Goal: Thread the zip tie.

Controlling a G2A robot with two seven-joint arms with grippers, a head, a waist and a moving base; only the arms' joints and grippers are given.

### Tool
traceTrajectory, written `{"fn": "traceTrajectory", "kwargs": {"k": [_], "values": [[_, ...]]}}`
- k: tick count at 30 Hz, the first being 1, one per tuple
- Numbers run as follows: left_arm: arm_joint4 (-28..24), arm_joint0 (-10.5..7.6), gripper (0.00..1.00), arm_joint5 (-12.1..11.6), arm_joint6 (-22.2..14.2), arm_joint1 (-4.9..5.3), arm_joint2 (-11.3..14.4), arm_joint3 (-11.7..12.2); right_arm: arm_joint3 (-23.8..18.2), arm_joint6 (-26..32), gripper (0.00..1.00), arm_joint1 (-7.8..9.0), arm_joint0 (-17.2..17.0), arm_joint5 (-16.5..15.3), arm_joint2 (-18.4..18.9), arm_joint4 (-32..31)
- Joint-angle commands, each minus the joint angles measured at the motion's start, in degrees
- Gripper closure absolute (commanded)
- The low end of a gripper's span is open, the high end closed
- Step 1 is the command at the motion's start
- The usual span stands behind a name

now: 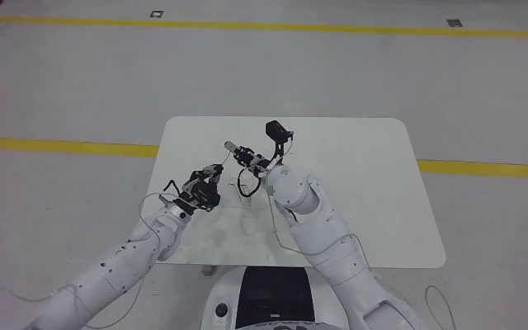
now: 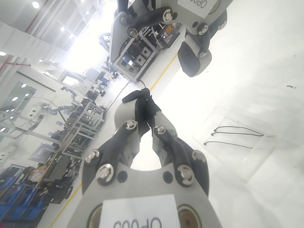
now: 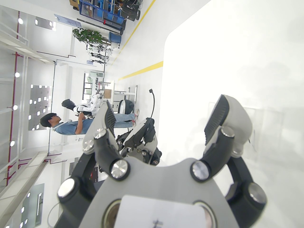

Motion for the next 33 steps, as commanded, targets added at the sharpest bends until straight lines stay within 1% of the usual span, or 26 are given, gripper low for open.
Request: {"fn": "traceTrajectory", "kwargs": {"k": [1, 7, 9, 11, 13, 16, 17, 19, 20, 21, 22, 23, 25, 27, 28, 33], "values": [[0.0, 0.0, 1.0, 0.0, 0.0, 0.0, 0.0, 0.0, 0.0, 0.0, 0.0, 0.0, 0.0, 0.0, 0.0, 0.0], [0.0, 0.0, 1.0, 0.0, 0.0, 0.0, 0.0, 0.0, 0.0, 0.0, 0.0, 0.0, 0.0, 0.0, 0.0, 0.0], [0.0, -0.12, 1.0, 0.1, -0.9, -0.13, -0.4, 0.5, 0.0, 0.0, 0.0, 0.0, 0.0, 0.0, 0.0, 0.0], [-0.5, -0.06, 1.0, -0.5, -1.0, -0.27, -0.7, 1.0, 0.0, 0.0, 0.0, 0.0, 0.0, 0.0, 0.0, 0.0], [-0.8, 0.22, 1.0, -1.6, -0.6, -0.22, -1.4, 1.8, 0.0, 0.0, 0.0, 0.0, 0.0, 0.0, 0.0, 0.0], [-1.3, 0.66, 1.0, -4.7, 0.1, 0.16, -2.7, 2.4, 0.0, 0.0, 0.0, 0.0, 0.0, 0.0, 0.0, 0.0], [-2.1, 0.99, 1.0, -7.1, 0.7, 0.42, -3.4, 2.5, 0.0, 0.0, 0.0, 0.0, 0.0, 0.0, 0.0, 0.0], [-3.4, 1.33, 1.0, -9.6, 1.8, 0.88, -4.9, 2.8, 0.0, 0.0, 0.0, 0.0, 0.0, 0.0, 0.0, 0.0], [-5.2, 1.79, 1.0, -12.1, 2.9, 1.16, -5.9, 2.9, 0.0, 0.0, 0.0, 0.0, 0.0, 0.0, 0.0, 0.0], [-6.2, 1.93, 1.0, -13.7, 3.5, 1.43, -6.8, 3.2, 0.0, 0.0, 0.0, 0.0, 0.0, 0.0, 0.0, 0.0], [-6.9, 2.13, 1.0, -14.9, 3.9, 1.66, -7.6, 3.4, 0.0, 0.0, 0.0, 0.0, 0.0, 0.0, 0.0, 0.0], [-8.7, 2.46, 1.0, -17.7, 4.5, 1.93, -8.6, 3.5, 0.0, 0.0, 0.0, 0.0, 0.0, 0.0, 0.0, 0.0], [-10.6, 2.77, 1.0, -21.1, 5.5, 2.33, -10.0, 3.8, 0.0, 0.0, 0.0, 0.0, 0.0, 0.0, 0.0, 0.0], [-14.7, 3.21, 1.0, -25.9, 6.8, 2.52, -11.3, 3.8, 0.0, 0.0, 0.0, 0.0, 0.0, 0.0, 0.0, 0.0], [-15.7, 3.3, 1.0, -26.3, 6.9, 2.51, -11.7, 3.7, 0.0, 0.0, 0.0, 0.0, 0.0, 0.0, 0.0, 0.0], [-15.7, 3.35, 1.0, -26.2, 7.0, 2.48, -11.8, 3.6, 0.0, 0.0, 0.0, 0.0, 0.0, 0.0, 0.0, 0.0]]}}
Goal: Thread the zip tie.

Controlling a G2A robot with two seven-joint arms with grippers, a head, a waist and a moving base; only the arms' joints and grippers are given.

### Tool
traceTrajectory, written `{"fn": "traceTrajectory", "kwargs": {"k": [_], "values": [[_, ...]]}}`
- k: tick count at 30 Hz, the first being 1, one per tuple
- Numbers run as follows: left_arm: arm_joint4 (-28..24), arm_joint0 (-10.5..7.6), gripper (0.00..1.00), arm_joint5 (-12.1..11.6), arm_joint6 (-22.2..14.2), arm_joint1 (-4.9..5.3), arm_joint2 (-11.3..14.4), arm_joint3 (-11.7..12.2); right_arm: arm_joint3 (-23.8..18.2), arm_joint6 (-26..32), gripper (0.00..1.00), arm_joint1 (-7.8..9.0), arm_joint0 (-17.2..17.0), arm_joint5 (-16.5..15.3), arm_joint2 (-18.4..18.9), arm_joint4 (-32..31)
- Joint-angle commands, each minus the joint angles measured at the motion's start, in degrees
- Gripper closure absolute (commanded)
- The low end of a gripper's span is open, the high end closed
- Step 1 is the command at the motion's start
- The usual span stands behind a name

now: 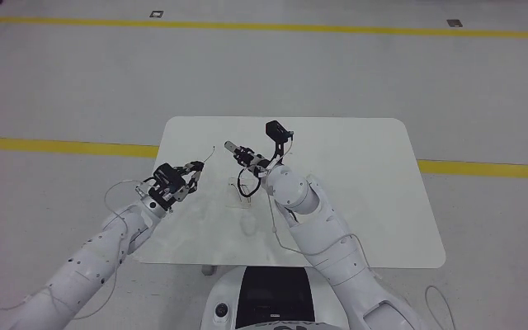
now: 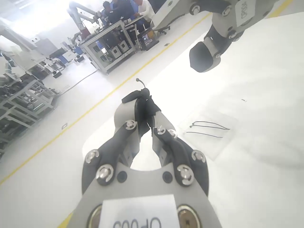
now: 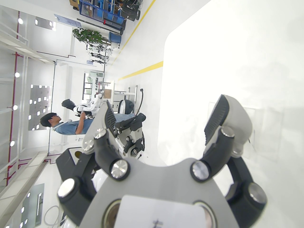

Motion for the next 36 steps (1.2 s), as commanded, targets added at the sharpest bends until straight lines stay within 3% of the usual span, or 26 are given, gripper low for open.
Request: {"fn": "traceTrajectory", "kwargs": {"k": [1, 6, 11, 15, 20, 28, 36], "values": [[0.0, -0.01, 1.0, 0.0, 0.0, 0.0, 0.0, 0.0, 0.0, 0.0, 0.0, 0.0, 0.0, 0.0, 0.0, 0.0], [-1.1, -0.69, 1.0, -1.2, -1.5, -0.15, -0.6, 0.0, 0.0, 0.0, 0.0, 0.0, 0.0, 0.0, 0.0, 0.0], [-8.0, -2.39, 1.0, -11.7, -4.5, 0.23, -3.2, 1.3, 0.0, 0.0, 0.0, 0.0, 0.0, 0.0, 0.0, 0.0], [-13.8, -3.09, 1.0, -11.7, -6.9, 1.47, -1.1, 0.1, 0.0, 0.0, 0.0, 0.0, 0.0, 0.0, 0.0, 0.0], [-21.8, -5.58, 1.0, -11.7, -7.8, 4.27, 4.2, -1.4, 0.0, 0.0, 0.0, 0.0, 0.0, 0.0, 0.0, 0.0], [-32.6, -11.46, 1.0, -11.7, -6.4, 9.07, 15.4, -2.6, 0.0, 0.0, 0.0, 0.0, 0.0, 0.0, 0.0, 0.0], [-40.2, -18.0, 1.0, -11.7, -2.7, 12.46, 27.0, -3.8, 0.0, 0.0, 0.0, 0.0, 0.0, 0.0, 0.0, 0.0]]}}
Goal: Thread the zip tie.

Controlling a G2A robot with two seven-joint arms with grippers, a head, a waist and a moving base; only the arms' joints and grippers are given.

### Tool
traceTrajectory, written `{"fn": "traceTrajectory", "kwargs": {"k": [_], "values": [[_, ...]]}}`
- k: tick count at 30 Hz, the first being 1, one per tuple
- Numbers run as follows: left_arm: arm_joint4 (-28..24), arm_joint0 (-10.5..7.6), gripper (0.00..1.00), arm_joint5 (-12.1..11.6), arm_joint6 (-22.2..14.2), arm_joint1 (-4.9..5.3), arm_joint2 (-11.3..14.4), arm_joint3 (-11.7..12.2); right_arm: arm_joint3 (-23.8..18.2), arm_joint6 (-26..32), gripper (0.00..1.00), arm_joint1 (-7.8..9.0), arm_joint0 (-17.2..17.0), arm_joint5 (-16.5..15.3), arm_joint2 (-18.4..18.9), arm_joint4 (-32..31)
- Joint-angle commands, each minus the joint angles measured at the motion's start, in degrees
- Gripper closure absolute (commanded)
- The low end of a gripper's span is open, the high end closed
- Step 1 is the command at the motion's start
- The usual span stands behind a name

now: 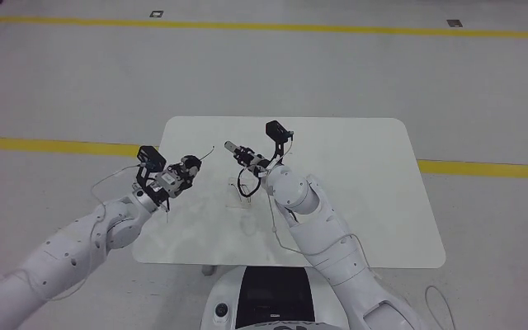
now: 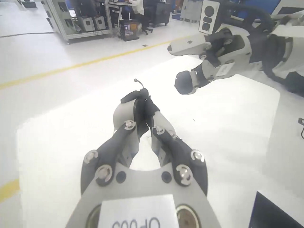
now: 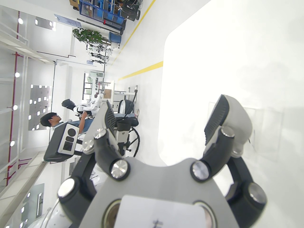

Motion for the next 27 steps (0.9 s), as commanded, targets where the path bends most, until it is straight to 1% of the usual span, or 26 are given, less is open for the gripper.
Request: {"fn": "traceTrajectory", "kwargs": {"k": [1, 2, 11, 13, 15, 16, 18, 19, 21, 23, 25, 26, 27], "values": [[-2.1, -1.8, 1.0, 0.0, 1.0, 0.62, 2.7, 0.4, 0.0, 0.0, 0.0, 0.0, 0.0, 0.0, 0.0, 0.0], [-2.0, -2.8, 1.0, 0.0, 1.4, 0.85, 3.7, 1.0, 0.0, 0.0, 0.0, 0.0, 0.0, 0.0, 0.0, 0.0], [-2.0, -2.8, 1.0, 0.0, 1.4, 0.85, 3.7, 1.0, 0.0, 0.0, 0.0, 0.0, 0.0, 0.0, 0.0, 0.0], [-4.8, -2.55, 1.0, 0.0, -0.5, 0.57, 3.7, 0.1, 0.0, 0.0, 0.0, 0.0, 0.0, 0.0, 0.0, 0.0], [-6.1, -2.96, 1.0, 0.0, -2.2, 0.44, 3.5, -0.2, -0.2, -0.6, 0.0, 0.12, -0.4, -0.5, 0.3, 0.0], [-8.6, -2.88, 1.0, 0.0, -3.4, 0.41, 3.8, -1.6, -0.4, -0.5, 0.0, 0.37, -0.7, -1.0, 1.1, 0.0], [-11.2, -3.23, 1.0, 0.0, -5.2, 0.66, 4.2, -3.0, -0.9, 1.3, 0.0, 0.82, -1.1, -2.9, 2.7, 1.3], [-13.4, -3.6, 1.0, 0.0, -6.9, 0.95, 4.6, -4.2, -1.1, 3.6, 0.0, 1.26, -1.4, -5.1, 3.9, 2.0], [-16.8, -4.13, 1.0, 0.0, -9.2, 1.45, 5.1, -5.7, -1.4, 6.8, 0.0, 1.94, -1.6, -7.8, 5.9, 2.7], [-20.2, -4.84, 1.0, 0.0, -11.3, 2.09, 5.6, -7.3, -1.7, 12.3, 0.0, 2.72, -1.6, -11.8, 7.9, 4.6], [-22.9, -5.41, 1.0, 0.0, -13.2, 2.58, 6.0, -8.6, -1.7, 16.1, 0.0, 3.28, -1.5, -14.0, 9.5, 6.6], [-25.0, -5.77, 1.0, 0.0, -14.2, 2.89, 6.0, -8.9, -1.4, 18.7, 0.0, 3.61, -1.2, -15.4, 10.4, 7.8], [-26.2, -6.01, 1.0, 0.0, -15.2, 3.08, 6.1, -9.3, -1.1, 20.2, 0.0, 3.83, -1.0, -16.1, 10.9, 8.7]]}}
